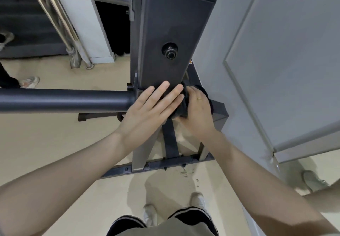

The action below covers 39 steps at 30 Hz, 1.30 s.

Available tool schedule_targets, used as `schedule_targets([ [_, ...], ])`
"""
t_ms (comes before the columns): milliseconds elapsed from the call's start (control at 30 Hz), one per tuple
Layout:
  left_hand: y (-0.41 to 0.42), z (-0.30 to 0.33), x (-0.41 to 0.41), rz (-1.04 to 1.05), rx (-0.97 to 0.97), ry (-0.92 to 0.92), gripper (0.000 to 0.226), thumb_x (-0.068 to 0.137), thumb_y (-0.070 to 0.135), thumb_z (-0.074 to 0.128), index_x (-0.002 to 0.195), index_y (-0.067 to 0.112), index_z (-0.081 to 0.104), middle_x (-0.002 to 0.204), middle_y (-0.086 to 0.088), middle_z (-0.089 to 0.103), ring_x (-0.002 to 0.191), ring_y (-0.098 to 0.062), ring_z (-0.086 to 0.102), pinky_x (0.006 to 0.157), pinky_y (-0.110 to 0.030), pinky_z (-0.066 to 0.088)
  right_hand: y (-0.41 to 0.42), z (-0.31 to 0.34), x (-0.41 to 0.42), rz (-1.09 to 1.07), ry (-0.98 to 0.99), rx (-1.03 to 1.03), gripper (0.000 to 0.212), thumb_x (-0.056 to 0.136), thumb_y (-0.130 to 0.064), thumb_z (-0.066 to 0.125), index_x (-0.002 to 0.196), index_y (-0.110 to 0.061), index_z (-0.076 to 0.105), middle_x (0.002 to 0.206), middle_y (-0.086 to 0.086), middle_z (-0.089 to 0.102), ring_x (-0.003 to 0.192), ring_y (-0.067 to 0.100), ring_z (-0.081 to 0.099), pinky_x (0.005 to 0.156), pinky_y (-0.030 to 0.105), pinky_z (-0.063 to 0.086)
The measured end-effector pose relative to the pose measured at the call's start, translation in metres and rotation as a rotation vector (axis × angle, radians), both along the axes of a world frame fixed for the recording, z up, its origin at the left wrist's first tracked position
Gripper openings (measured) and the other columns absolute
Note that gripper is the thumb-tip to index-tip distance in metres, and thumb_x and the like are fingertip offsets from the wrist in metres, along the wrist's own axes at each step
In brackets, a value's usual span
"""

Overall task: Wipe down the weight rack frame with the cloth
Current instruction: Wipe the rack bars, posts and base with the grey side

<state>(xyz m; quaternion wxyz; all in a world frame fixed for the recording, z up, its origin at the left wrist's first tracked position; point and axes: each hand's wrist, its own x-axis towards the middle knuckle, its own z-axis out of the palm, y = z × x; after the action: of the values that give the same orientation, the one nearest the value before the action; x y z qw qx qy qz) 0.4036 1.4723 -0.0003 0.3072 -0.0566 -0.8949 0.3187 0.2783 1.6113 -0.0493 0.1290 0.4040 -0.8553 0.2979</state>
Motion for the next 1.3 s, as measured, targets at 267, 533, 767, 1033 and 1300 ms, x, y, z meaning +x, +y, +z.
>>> schedule_targets([
  [267, 0.016, -0.007, 0.004, -0.018, -0.047, -0.072, 0.054, 0.095, 0.001, 0.023, 0.148, 0.002, 0.015, 0.156, -0.013, 0.005, 0.14, -0.032, 0.005, 0.115, -0.041, 0.002, 0.059, -0.015, -0.048, -0.105, -0.185, 0.116, 0.066, 0.051, -0.038, 0.083, 0.104, -0.012, 0.054, 0.087, -0.004, 0.056, 0.084, 0.025, 0.058, 0.073, 0.037, 0.046],
  [533, 0.055, -0.03, -0.047, 0.071, -0.063, -0.227, 0.063, 0.09, 0.01, 0.036, 0.146, -0.005, 0.012, 0.155, -0.019, 0.01, 0.143, -0.033, 0.008, 0.117, -0.043, 0.0, 0.051, -0.02, -0.065, 0.219, -0.203, 0.191, 0.089, 0.056, -0.036, 0.087, 0.128, -0.003, 0.046, 0.114, 0.013, 0.059, 0.106, 0.034, 0.056, 0.096, 0.051, 0.042],
  [767, 0.084, -0.03, -0.08, 0.164, 0.251, -0.216, 0.037, 0.071, 0.01, 0.067, 0.108, 0.003, 0.064, 0.112, -0.018, 0.064, 0.104, -0.032, 0.061, 0.093, -0.042, 0.038, 0.106, -0.042, -0.116, 0.233, -0.503, 0.213, 0.095, 0.054, -0.052, 0.083, 0.13, -0.009, 0.044, 0.113, -0.003, 0.054, 0.103, 0.014, 0.051, 0.083, 0.022, 0.04],
  [1033, 0.112, -0.036, -0.092, 0.379, 0.354, -0.214, 0.059, 0.064, 0.04, 0.081, 0.104, 0.002, 0.062, 0.114, -0.017, 0.064, 0.108, -0.034, 0.059, 0.099, -0.045, 0.034, 0.103, -0.069, -0.126, 0.375, -0.685, 0.111, 0.085, 0.064, -0.036, 0.086, 0.132, -0.021, 0.038, 0.127, -0.003, 0.051, 0.116, 0.01, 0.049, 0.097, 0.027, 0.043],
  [1300, 0.13, -0.044, -0.105, 0.445, 0.433, -0.266, 0.048, 0.066, 0.02, 0.08, 0.106, 0.004, 0.061, 0.116, -0.017, 0.063, 0.11, -0.032, 0.058, 0.104, -0.043, 0.031, 0.103, -0.076, -0.133, 0.346, -0.944, 0.076, 0.078, 0.063, -0.019, 0.086, 0.121, -0.034, 0.037, 0.113, -0.018, 0.048, 0.103, 0.0, 0.051, 0.091, 0.021, 0.046],
])
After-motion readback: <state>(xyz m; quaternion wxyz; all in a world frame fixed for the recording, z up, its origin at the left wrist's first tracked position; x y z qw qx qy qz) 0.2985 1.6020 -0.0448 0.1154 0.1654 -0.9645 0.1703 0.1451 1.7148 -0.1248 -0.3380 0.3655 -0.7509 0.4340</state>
